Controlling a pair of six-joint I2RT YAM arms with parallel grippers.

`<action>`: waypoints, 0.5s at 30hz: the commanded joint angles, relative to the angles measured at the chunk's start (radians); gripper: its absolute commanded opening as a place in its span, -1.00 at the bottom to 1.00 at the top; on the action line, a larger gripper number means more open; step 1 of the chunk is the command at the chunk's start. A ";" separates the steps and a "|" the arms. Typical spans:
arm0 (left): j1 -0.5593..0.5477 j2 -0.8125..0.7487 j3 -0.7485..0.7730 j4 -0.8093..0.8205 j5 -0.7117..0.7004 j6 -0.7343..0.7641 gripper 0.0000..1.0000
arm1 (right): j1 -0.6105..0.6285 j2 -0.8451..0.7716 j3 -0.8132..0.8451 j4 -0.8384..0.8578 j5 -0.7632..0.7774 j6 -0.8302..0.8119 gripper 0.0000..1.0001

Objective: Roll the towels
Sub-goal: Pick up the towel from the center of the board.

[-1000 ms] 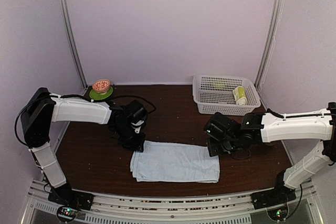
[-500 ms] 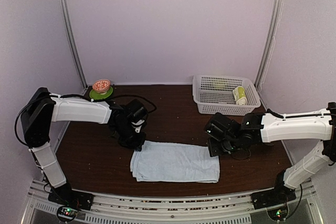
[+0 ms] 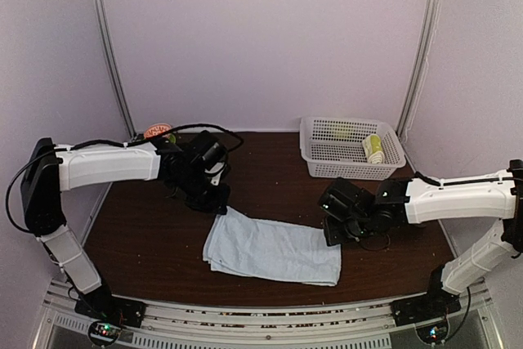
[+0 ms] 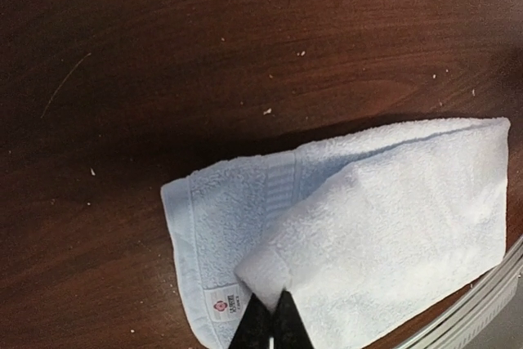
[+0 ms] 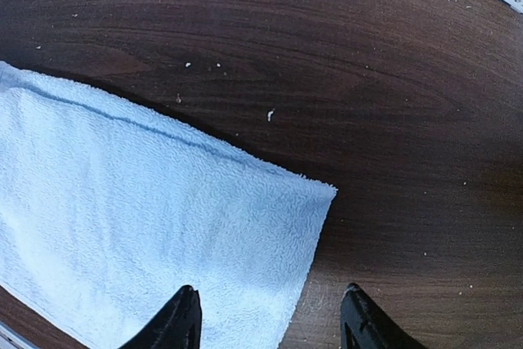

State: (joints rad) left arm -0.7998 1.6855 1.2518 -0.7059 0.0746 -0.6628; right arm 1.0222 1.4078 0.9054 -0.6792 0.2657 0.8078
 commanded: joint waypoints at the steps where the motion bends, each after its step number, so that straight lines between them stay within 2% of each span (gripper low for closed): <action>1: -0.004 0.020 0.041 -0.007 -0.039 0.014 -1.00 | -0.005 -0.011 -0.018 0.016 0.000 0.002 0.16; 15: 0.032 0.163 0.037 0.000 -0.169 0.014 -1.00 | -0.005 0.001 -0.087 0.085 -0.043 0.054 0.16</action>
State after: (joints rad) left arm -0.7860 1.8309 1.2839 -0.7097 -0.0410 -0.6590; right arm 1.0222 1.4078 0.8196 -0.6247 0.2150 0.8455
